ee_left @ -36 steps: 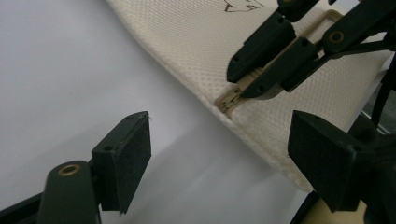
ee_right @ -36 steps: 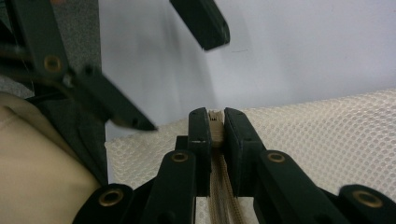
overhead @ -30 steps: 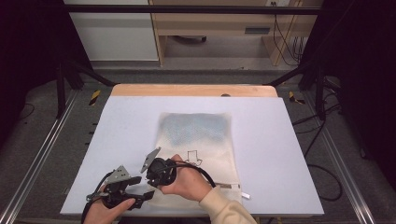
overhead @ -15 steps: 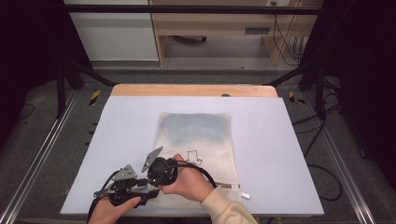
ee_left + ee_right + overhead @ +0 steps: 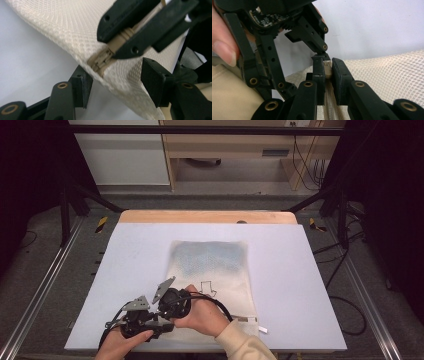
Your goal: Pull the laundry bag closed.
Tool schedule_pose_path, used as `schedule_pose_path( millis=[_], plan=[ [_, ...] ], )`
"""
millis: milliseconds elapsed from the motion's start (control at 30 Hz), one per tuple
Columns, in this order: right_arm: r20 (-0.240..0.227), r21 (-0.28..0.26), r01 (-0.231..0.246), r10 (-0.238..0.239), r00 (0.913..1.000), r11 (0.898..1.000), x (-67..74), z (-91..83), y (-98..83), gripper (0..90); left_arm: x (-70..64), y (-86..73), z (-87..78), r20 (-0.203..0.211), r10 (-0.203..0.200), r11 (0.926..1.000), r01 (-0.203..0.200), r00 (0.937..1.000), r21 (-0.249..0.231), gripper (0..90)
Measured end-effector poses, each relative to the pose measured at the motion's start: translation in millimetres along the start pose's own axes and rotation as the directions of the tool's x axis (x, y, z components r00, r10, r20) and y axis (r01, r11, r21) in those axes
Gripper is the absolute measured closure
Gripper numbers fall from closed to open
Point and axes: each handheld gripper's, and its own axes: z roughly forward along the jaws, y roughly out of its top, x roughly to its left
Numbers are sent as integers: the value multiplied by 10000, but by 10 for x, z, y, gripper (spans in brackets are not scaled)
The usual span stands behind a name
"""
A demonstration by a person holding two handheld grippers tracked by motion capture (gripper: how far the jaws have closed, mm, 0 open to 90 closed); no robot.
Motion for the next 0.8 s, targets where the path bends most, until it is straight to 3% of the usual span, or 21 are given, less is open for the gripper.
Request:
schedule_pose_path(
  millis=[167, 333, 800],
  plan=[
    [-13, -28, 20, -20, 10000, 10000, 1, -12, -3, 817, 4, 14, 24, 6, 91, 9999, -91, 10000, -57, 434],
    [-14, -54, -26, 26, 10000, 10000, -12, 0, -7, 817, 60, 30, 57, 156, -84, 10000, 84, 9998, 30, 473],
    [51, 46, -17, 16, 10000, 10000, -14, 7, -29, 817, 104, 46, 81, -40, 112, 9998, -111, 9999, 174, 675]
  ],
)
